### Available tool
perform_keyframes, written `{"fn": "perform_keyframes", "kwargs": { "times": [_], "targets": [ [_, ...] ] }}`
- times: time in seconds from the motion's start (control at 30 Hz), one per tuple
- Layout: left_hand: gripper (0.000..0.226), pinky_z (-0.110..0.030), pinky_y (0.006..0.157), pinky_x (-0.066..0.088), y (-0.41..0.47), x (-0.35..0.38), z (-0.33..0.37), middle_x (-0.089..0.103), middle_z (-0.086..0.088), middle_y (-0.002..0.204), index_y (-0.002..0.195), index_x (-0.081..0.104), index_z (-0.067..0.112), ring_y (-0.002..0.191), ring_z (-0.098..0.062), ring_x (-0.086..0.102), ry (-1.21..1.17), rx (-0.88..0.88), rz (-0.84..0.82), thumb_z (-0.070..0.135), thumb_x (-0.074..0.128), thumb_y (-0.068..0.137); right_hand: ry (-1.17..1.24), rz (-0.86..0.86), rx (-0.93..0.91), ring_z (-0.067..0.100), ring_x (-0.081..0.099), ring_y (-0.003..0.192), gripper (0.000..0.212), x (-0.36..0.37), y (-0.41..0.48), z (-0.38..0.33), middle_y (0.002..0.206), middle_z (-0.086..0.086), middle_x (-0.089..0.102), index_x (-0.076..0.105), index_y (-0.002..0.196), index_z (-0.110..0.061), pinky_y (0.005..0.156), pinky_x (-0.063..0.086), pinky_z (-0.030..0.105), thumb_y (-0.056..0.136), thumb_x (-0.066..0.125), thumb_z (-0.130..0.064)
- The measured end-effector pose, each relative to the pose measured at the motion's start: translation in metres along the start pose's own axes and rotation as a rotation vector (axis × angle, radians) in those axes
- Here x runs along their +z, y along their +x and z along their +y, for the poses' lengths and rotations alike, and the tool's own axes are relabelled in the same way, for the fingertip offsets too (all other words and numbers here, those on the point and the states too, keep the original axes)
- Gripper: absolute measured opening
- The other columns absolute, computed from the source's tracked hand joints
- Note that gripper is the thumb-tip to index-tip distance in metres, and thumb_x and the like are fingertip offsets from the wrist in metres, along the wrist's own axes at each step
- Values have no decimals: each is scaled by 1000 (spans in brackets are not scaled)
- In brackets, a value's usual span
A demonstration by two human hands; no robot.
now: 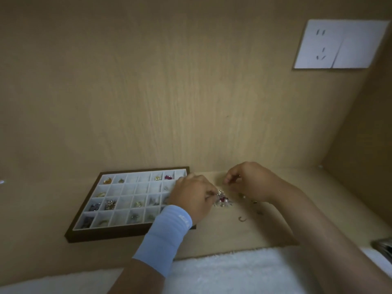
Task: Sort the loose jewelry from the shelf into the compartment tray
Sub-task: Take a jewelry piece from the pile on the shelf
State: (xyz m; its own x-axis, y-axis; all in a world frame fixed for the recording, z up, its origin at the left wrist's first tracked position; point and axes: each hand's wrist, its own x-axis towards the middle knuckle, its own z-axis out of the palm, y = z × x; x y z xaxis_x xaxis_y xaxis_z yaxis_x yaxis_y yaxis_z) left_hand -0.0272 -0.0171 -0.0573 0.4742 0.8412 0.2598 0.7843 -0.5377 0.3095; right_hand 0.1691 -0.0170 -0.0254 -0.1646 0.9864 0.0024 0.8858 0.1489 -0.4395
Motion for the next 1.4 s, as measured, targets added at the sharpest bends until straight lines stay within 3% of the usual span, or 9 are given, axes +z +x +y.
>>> {"fn": "perform_keyframes", "kwargs": {
  "times": [0.1,0.33,0.47,0.67,0.83,0.97,1.1,1.2,1.4],
  "targets": [
    [21,-30,100,28,0,2,0,64,14,113,103,73,35,112,-13,46,-18,-7,-1,40,55,93,-50,-9,-57,3,63,79,12,12,6,-4,86,-15,69,77,94,-30,74,49,21,85,71,-24],
    [17,-27,98,27,2,7,-6,66,15,104,97,71,34,106,-9,47,-30,-31,7,36,56,91,-69,-19,-80,2,66,80,10,15,12,-9,85,-15,74,78,88,-33,72,51,23,83,74,-26],
    [14,-29,97,35,2,10,-8,67,20,92,99,64,42,103,-8,50,-117,-87,53,44,58,86,-6,1,-90,1,63,74,7,16,13,-2,82,-13,72,77,87,-26,71,51,26,88,70,-26],
    [17,-37,89,49,1,7,-9,68,21,77,96,60,43,91,-8,59,-299,-158,109,36,64,82,186,24,-124,-2,59,73,12,14,11,-1,84,-12,71,71,86,-29,73,47,21,90,68,-18],
    [13,-36,94,46,0,6,-6,60,25,75,93,65,37,93,-4,58,-250,-118,109,29,68,84,32,-56,-115,2,64,74,17,19,8,-7,84,-11,73,77,92,-30,73,52,29,85,71,-16],
    [15,-36,97,44,0,3,-5,59,24,78,98,65,35,95,-5,56,-242,-124,97,30,68,85,-17,-17,-93,0,65,72,7,20,10,-8,80,-13,73,77,87,-29,71,52,25,82,76,-24],
    [22,-38,97,44,1,5,-5,63,23,86,105,63,36,98,-6,55,-291,-151,98,31,67,85,84,35,-74,-11,59,64,4,16,9,-5,69,-20,67,77,83,-24,68,49,20,85,75,-22],
    [23,-38,96,46,0,5,-6,62,26,84,106,63,37,99,-7,56,-315,-163,94,31,68,84,175,34,-75,-7,61,63,9,18,7,-5,71,-14,70,76,80,-24,68,51,20,85,74,-17],
    [14,-17,78,49,1,-4,-4,69,13,82,93,72,33,80,2,62,-538,-211,200,22,72,84,796,91,-18,1,46,42,5,18,2,-23,62,-2,67,76,90,-6,43,37,13,89,72,-4]
  ]
}}
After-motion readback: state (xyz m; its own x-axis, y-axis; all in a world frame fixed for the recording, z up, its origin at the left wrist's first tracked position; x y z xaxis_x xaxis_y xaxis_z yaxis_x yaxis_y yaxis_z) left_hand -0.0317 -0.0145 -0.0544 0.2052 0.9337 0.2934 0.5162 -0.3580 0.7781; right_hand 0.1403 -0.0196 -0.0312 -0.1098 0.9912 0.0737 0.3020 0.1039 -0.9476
